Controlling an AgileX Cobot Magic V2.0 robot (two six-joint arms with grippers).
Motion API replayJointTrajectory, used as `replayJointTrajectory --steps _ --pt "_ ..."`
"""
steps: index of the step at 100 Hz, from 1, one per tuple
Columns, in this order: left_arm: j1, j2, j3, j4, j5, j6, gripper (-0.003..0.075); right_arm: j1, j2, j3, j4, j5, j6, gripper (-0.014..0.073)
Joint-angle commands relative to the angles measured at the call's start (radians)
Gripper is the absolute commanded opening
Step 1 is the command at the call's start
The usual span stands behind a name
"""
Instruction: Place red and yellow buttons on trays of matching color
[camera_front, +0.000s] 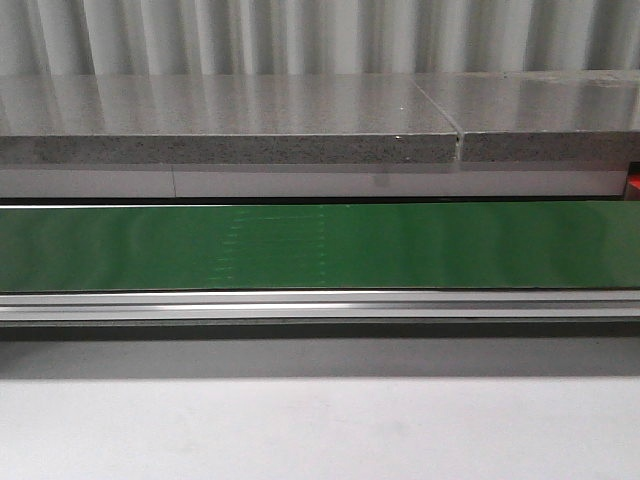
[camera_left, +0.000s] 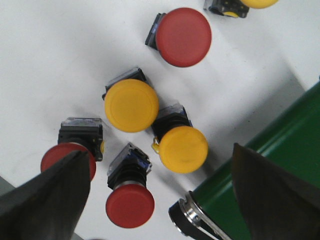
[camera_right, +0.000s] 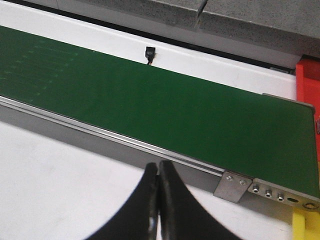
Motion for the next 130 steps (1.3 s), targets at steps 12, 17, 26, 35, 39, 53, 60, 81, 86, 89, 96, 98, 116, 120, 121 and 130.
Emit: replayJointTrajectory --steps 12,17,26,35,39,53,60,81,86,89,96,98,116,120,121,130 --pt "0.004 0.025 -0.069 0.01 0.035 -0.013 0.0563 0.003 0.008 -0.022 0.005 -0.065 -0.011 -0.0066" --pt "0.004 0.038 -0.07 0.01 0.035 -0.013 0.0563 0.003 0.008 -0.022 0.005 -0.065 -0.011 -0.0066" --pt "0.004 0.059 -0.07 0.01 0.04 -0.013 0.0563 0.003 0.008 -0.022 0.005 -0.065 -0.011 -0.0066" --pt "0.004 0.073 -0.07 0.01 0.036 -0.013 0.0563 0.003 0.008 -0.022 0.005 -0.066 -0.011 -0.0066" --pt "0.004 0.079 -0.07 0.011 0.036 -0.013 0.0563 0.003 0.008 -0.022 0.005 -0.066 -0.011 -0.0066" --pt "0.004 0.099 -0.07 0.028 0.04 -0.013 0.0563 0.003 0.008 -0.022 0.005 -0.066 -0.011 -0.0066" --pt "0.004 0.106 -0.07 0.033 0.041 -0.013 0.0563 0.003 0.008 -0.022 0.005 -0.066 -0.011 -0.0066" --pt "0.004 0.121 -0.07 0.033 0.039 -0.017 0.0563 0.003 0.008 -0.022 0.005 -0.066 -0.011 -0.0066" --pt "0.004 0.121 -0.07 0.033 0.036 -0.017 0.0563 0.003 0.008 -0.022 0.005 -0.066 -0.011 -0.0066" --pt "0.004 0.121 -0.07 0.039 0.033 -0.017 0.0563 0.003 0.008 -0.022 0.005 -0.066 -0.011 -0.0066" --pt "0.006 0.121 -0.07 0.057 0.033 -0.03 0.0563 0.003 0.008 -0.022 0.005 -0.066 -0.011 -0.0066" --pt "0.006 0.121 -0.07 0.063 0.033 -0.033 0.0563 0.003 0.008 -0.022 0.005 -0.066 -0.011 -0.0066" --pt "0.006 0.121 -0.07 0.066 0.033 -0.035 0.0563 0.003 0.008 -0.022 0.005 -0.066 -0.011 -0.0066" --pt "0.006 0.121 -0.07 0.066 0.033 -0.035 0.0561 0.003 0.008 -0.022 0.005 -0.066 -0.011 -0.0066" --pt "0.006 0.121 -0.07 0.066 0.033 -0.035 0.056 0.003 0.008 -0.022 0.005 -0.066 -0.011 -0.0066" --pt "0.006 0.121 -0.07 0.059 0.033 -0.035 0.0544 0.003 0.008 -0.022 0.005 -0.066 -0.011 -0.0066"
